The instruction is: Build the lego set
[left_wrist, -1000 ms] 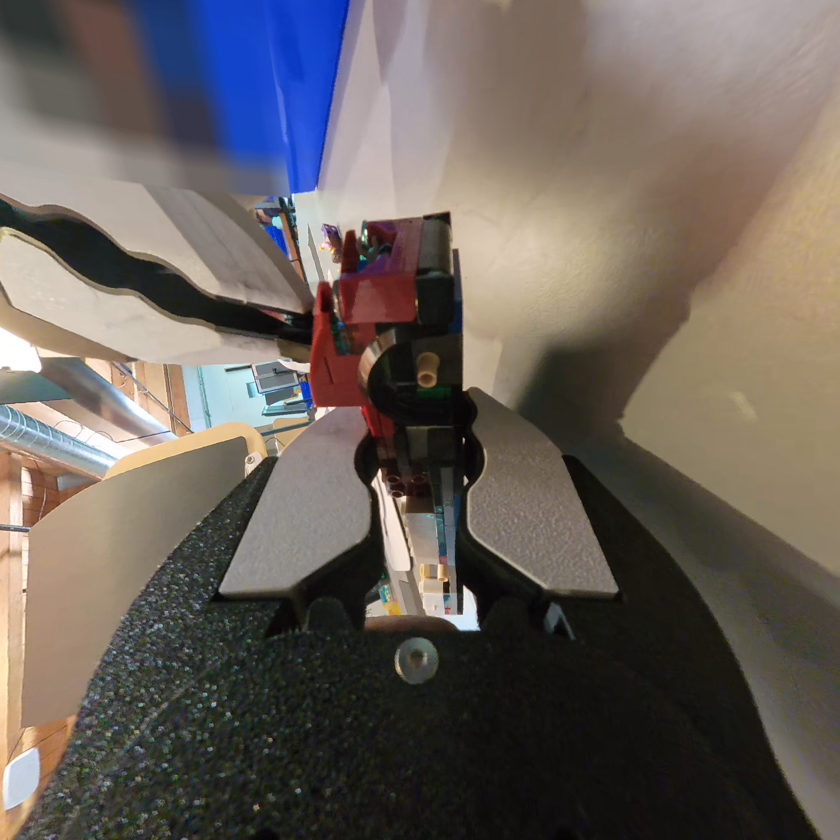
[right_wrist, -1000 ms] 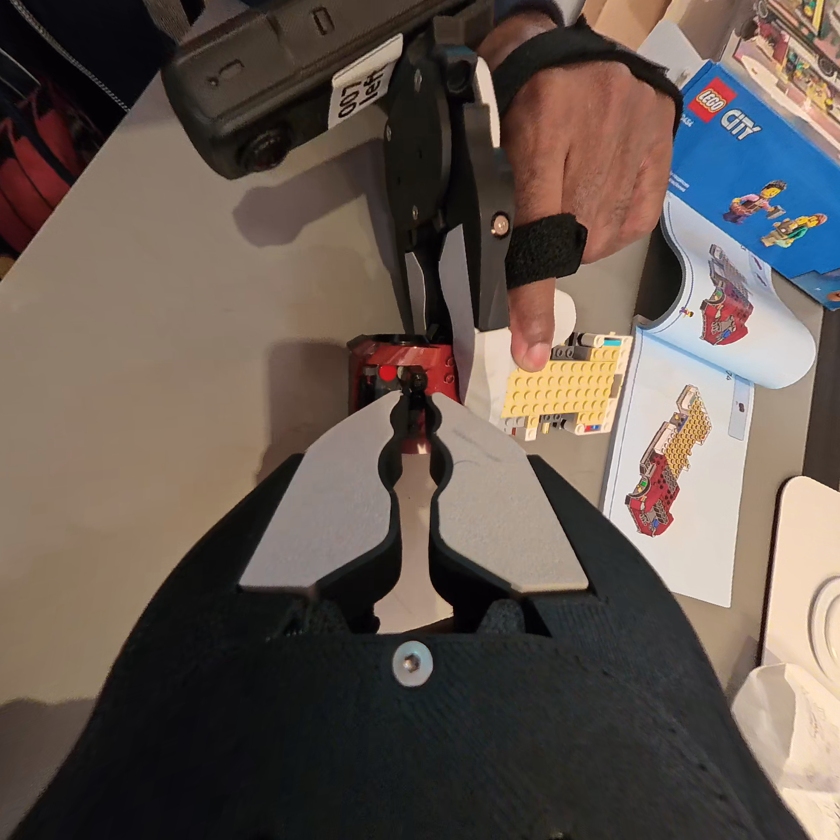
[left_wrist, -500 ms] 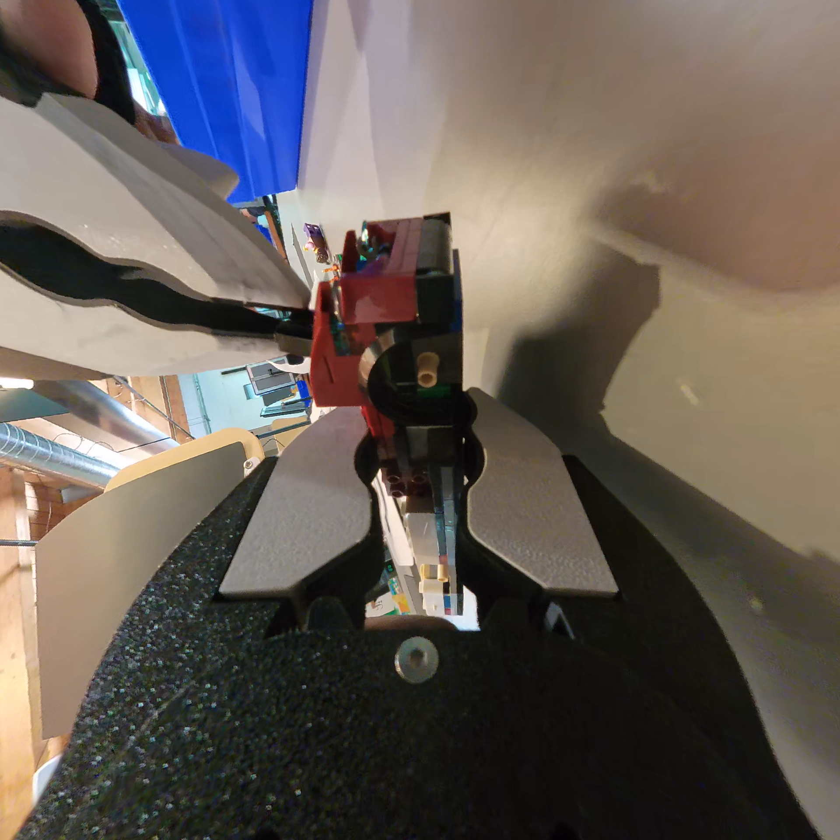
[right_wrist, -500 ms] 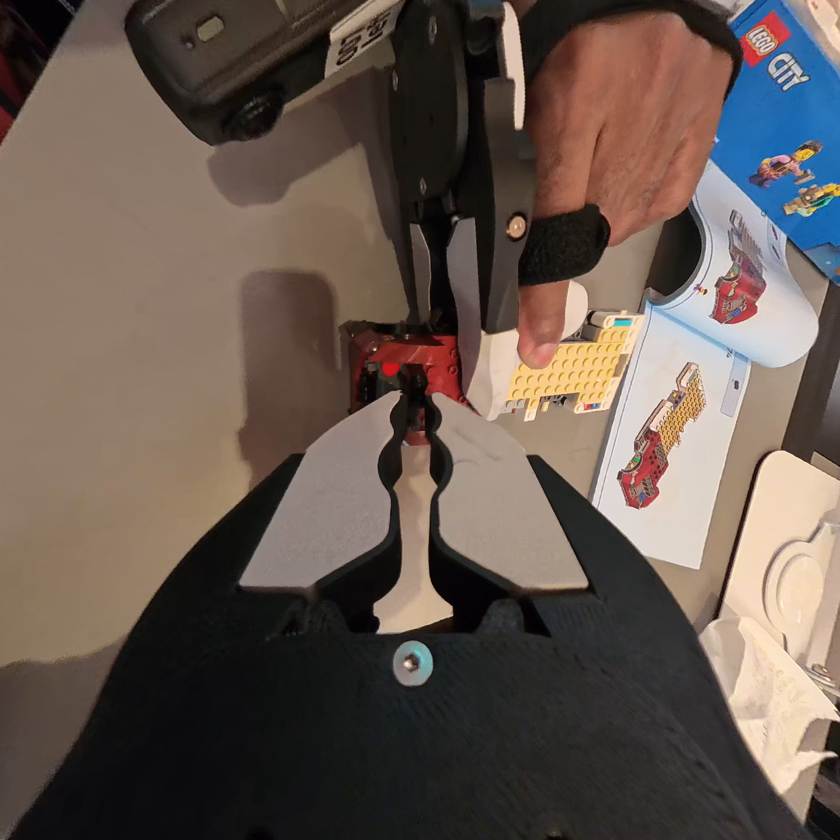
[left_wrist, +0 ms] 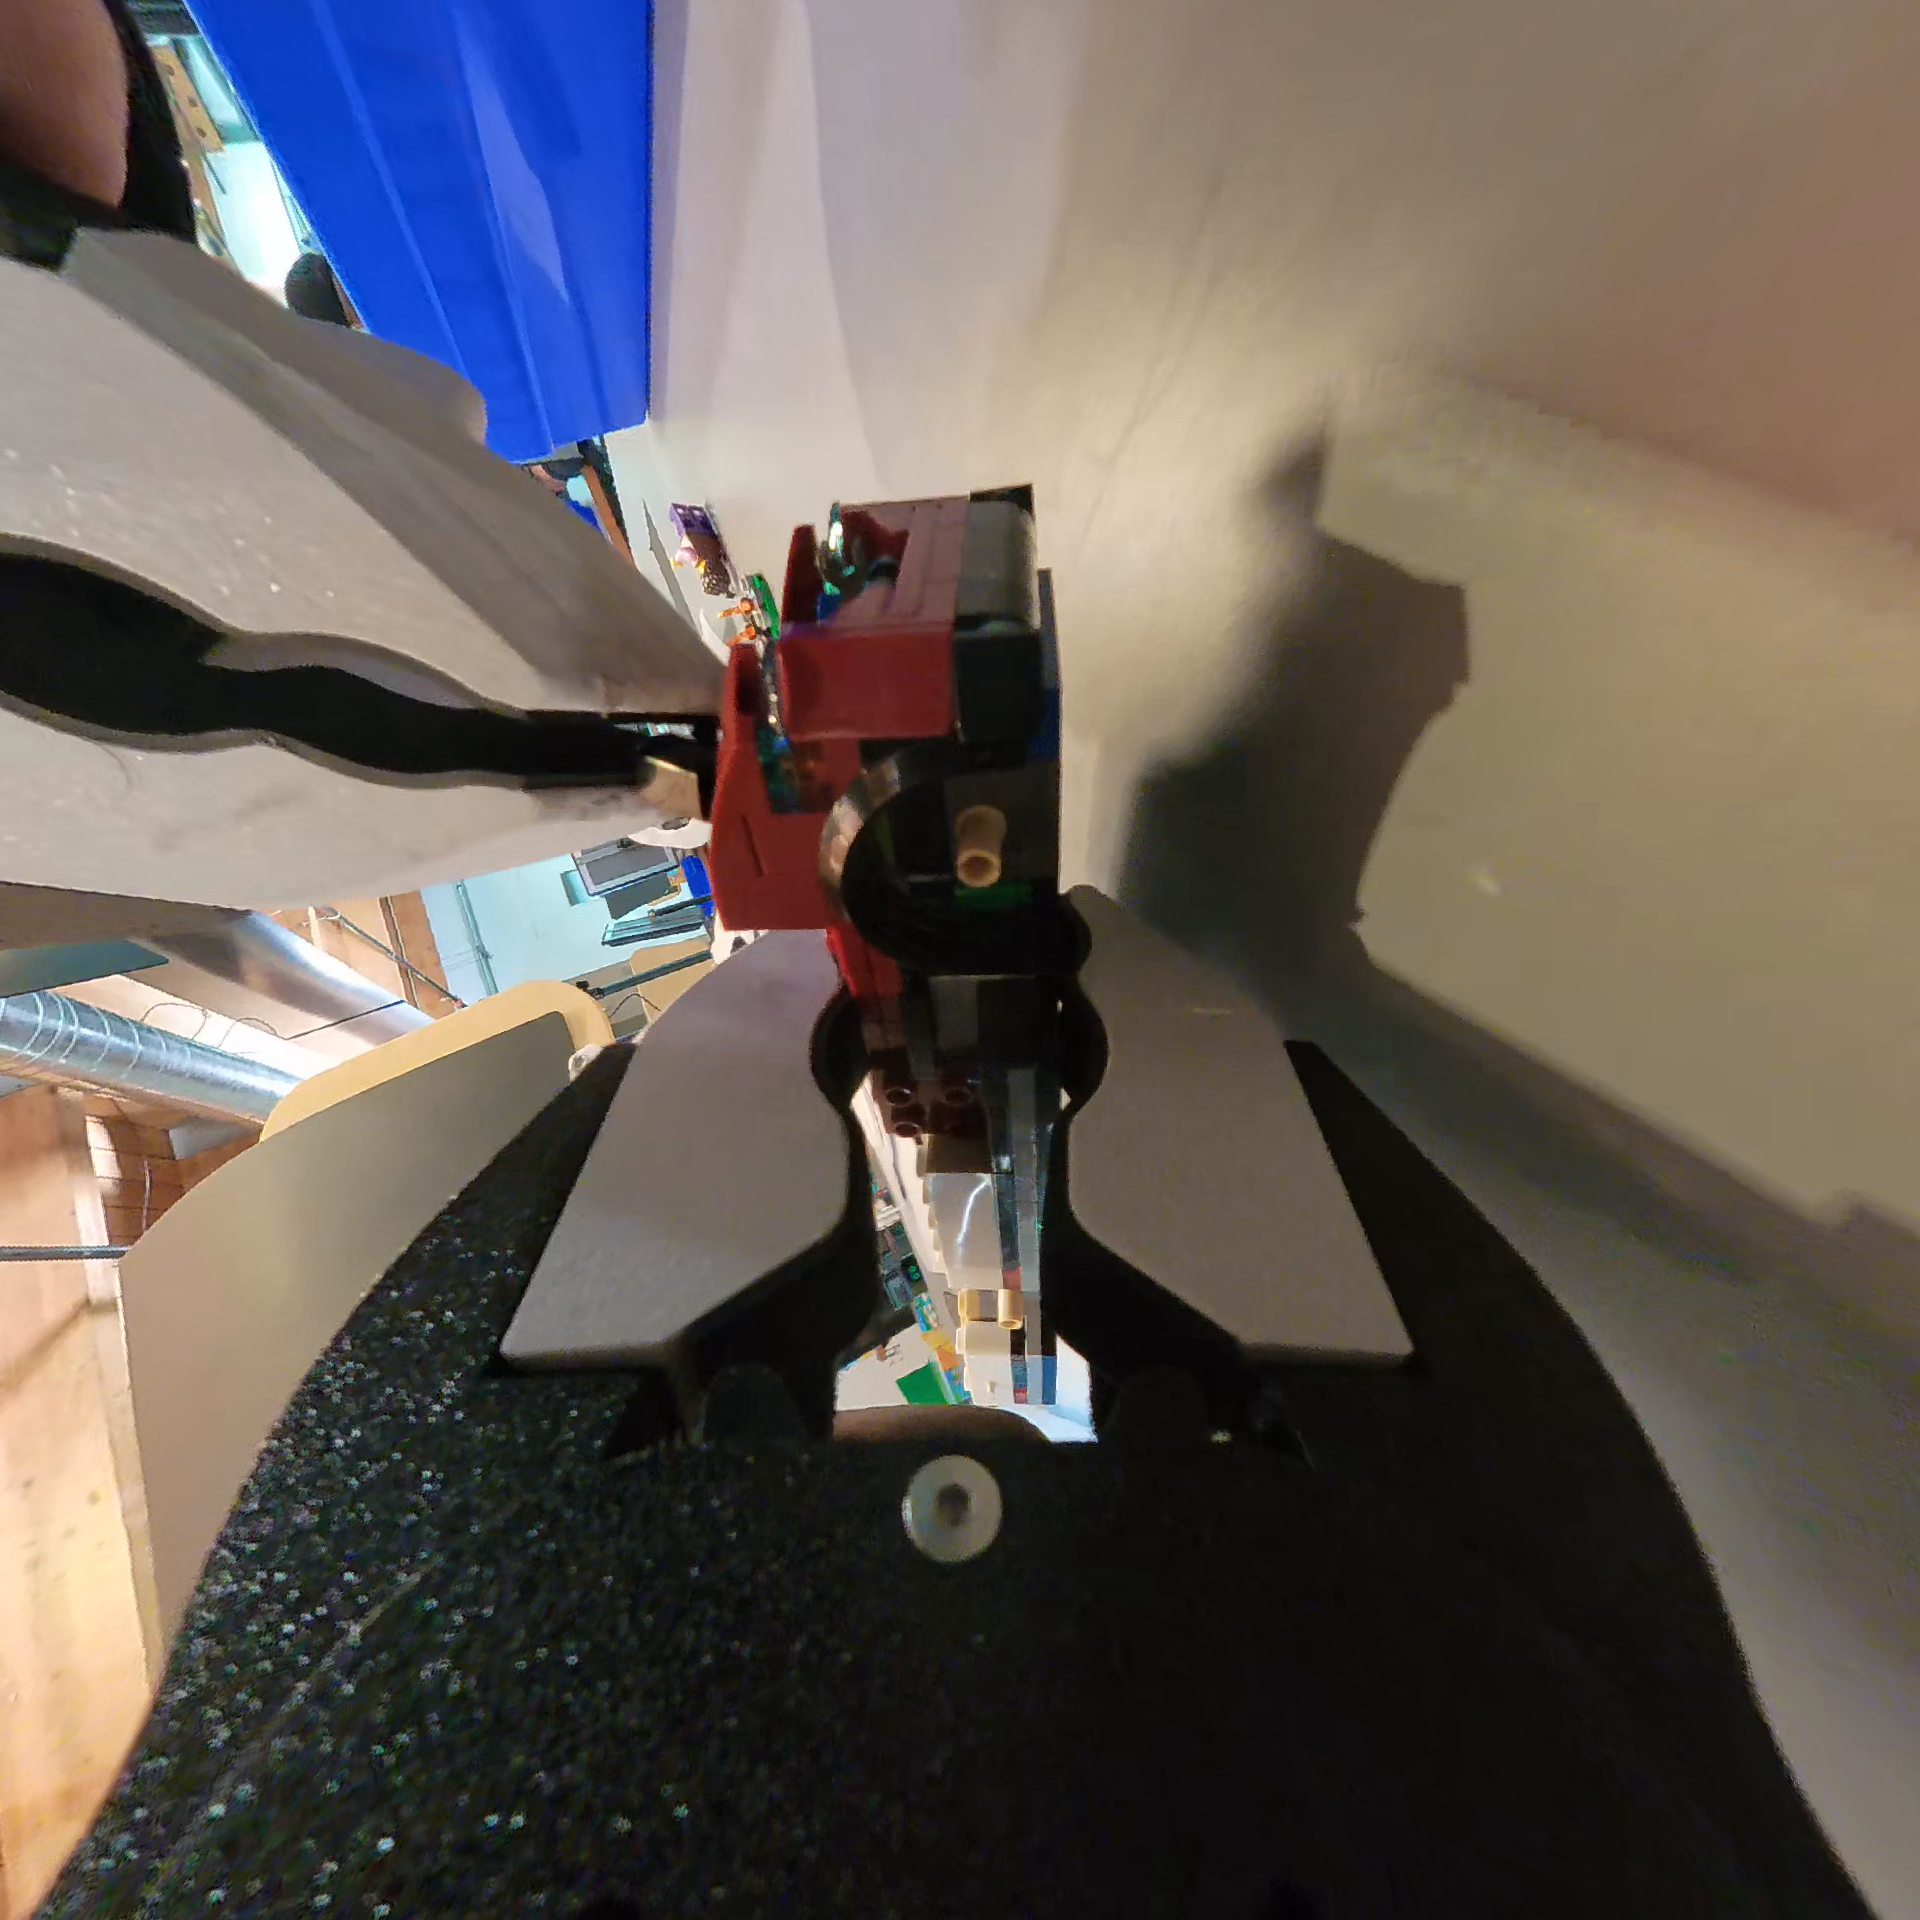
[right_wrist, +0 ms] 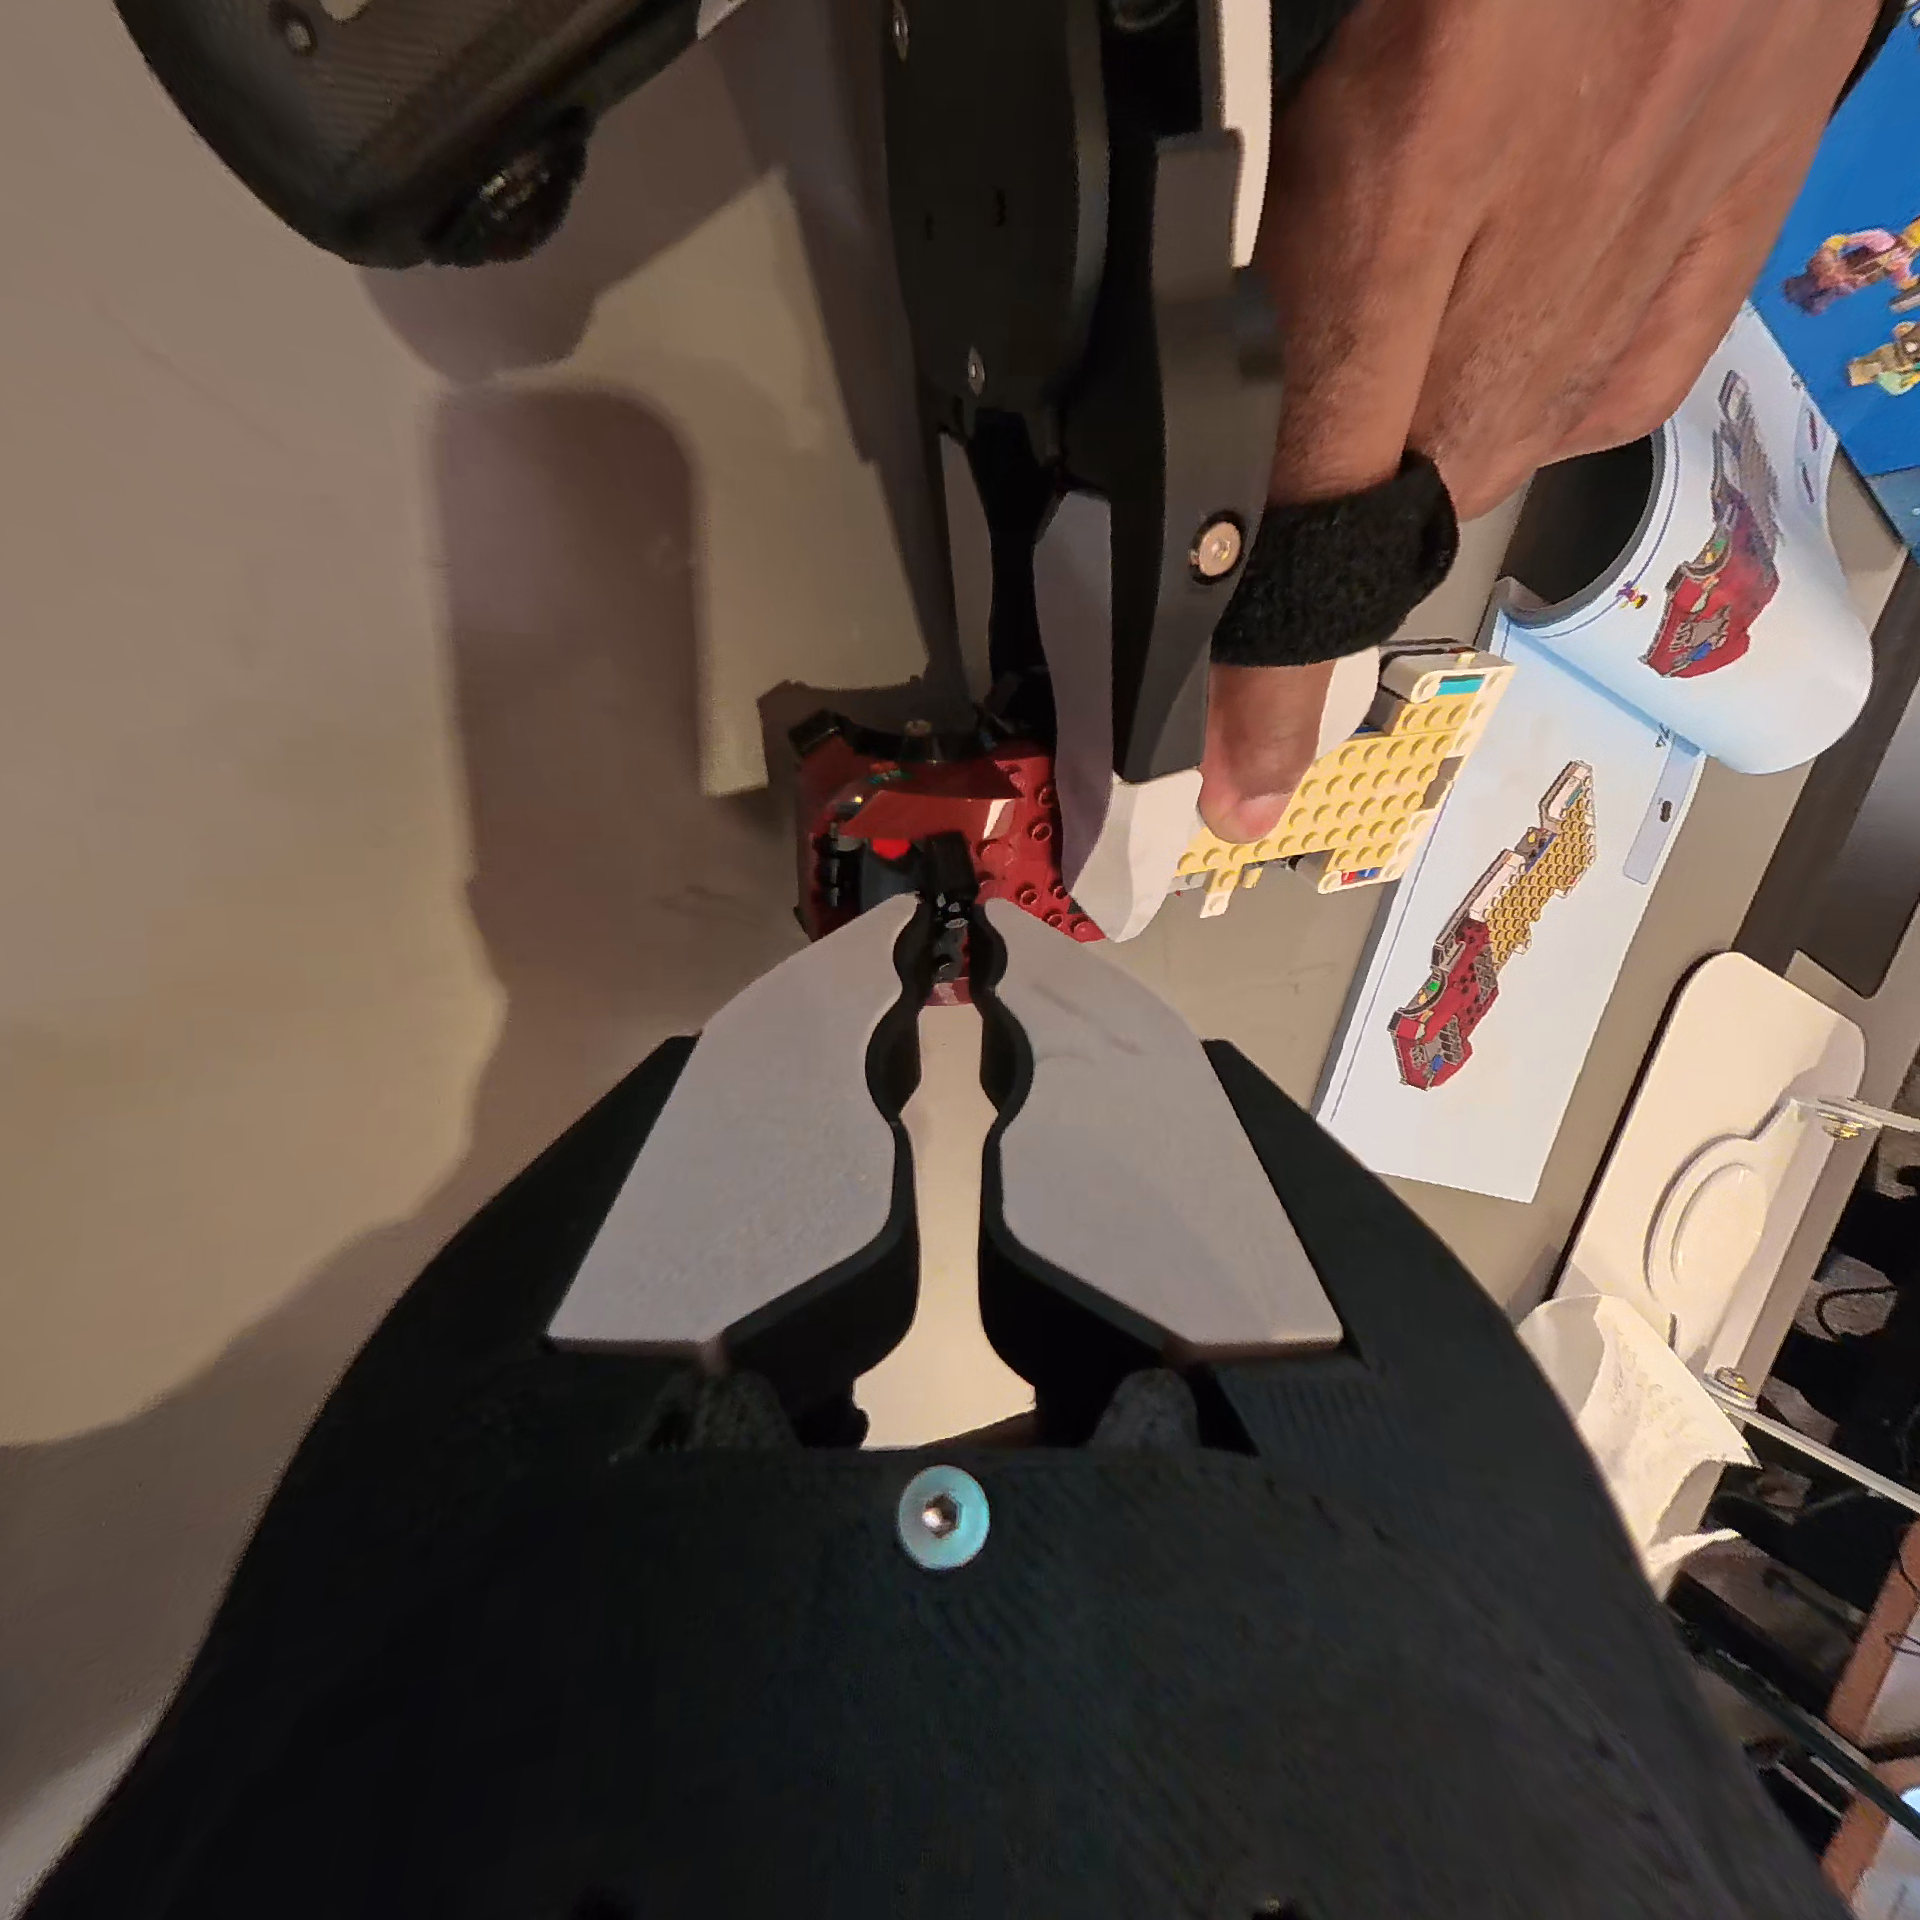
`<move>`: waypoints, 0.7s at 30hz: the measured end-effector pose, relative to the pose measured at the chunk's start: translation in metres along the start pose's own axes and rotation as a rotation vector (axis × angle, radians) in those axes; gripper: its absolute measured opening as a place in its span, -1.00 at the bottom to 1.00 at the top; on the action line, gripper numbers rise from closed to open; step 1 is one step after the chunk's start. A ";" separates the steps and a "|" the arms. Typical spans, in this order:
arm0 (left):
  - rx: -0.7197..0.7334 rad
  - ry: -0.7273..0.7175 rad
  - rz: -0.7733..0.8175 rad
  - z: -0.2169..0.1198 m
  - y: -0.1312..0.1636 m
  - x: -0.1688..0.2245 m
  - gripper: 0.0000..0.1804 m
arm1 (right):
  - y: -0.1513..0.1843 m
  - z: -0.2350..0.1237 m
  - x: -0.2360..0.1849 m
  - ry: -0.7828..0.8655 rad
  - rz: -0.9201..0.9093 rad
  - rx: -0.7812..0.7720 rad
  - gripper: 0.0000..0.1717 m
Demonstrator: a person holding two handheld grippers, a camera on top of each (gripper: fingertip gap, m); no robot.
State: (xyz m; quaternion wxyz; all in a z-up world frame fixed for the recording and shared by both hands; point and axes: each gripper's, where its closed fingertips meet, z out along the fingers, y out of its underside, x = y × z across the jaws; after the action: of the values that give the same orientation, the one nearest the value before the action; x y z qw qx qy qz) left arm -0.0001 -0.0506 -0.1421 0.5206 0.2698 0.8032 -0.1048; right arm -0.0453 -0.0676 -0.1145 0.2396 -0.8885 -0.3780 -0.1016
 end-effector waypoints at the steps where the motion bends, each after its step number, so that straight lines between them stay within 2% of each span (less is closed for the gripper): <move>1: 0.000 -0.001 -0.005 0.001 0.001 0.000 -0.63 | 0.000 0.000 0.001 0.004 0.000 0.004 -0.93; 21: 0.033 -0.027 -0.061 0.012 0.003 -0.006 -0.63 | -0.012 -0.007 0.006 -0.138 0.128 0.388 -0.92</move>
State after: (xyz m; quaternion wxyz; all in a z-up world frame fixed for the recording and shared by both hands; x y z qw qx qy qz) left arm 0.0133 -0.0557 -0.1415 0.5235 0.2522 0.8021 -0.1377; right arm -0.0502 -0.0598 -0.1023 0.3855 -0.8528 -0.3487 0.0495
